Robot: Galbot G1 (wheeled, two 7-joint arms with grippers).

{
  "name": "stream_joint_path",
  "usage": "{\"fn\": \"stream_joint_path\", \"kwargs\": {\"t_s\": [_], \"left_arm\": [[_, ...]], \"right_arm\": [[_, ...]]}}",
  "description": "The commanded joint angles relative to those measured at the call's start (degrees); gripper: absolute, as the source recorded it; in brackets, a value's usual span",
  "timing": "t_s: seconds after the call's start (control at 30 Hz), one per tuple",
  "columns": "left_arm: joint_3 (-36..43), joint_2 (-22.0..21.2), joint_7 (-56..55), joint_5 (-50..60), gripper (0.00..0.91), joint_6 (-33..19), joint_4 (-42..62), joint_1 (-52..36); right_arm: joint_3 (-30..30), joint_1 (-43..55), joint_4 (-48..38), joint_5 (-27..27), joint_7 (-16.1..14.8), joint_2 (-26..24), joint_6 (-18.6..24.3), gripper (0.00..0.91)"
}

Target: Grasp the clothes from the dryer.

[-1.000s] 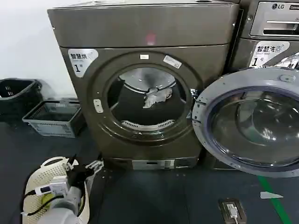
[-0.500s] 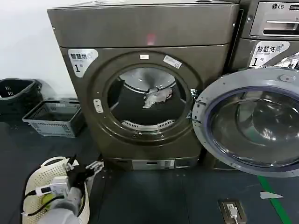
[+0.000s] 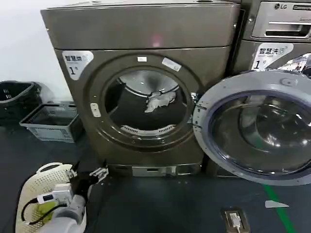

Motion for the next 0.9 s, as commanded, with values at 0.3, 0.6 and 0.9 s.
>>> {"fn": "stream_joint_path", "kwargs": {"t_s": [0.3, 0.6, 0.9], "left_arm": [[0.1, 0.3, 0.0, -0.2, 0.907, 2.8, 0.0, -0.3], [0.5, 0.5, -0.2, -0.7, 0.907, 2.8, 0.1, -0.5], [0.7, 0.5, -0.3, -0.7, 0.907, 2.8, 0.1, -0.5]], "right_arm": [[-0.2, 0.2, -0.1, 0.1, 0.4, 0.1, 0.3, 0.907], [-0.2, -0.1, -0.2, 0.1, 0.4, 0.3, 0.3, 0.907], [0.0, -0.3, -0.4, 0.6, 0.8, 0.1, 0.8, 0.907]]}}
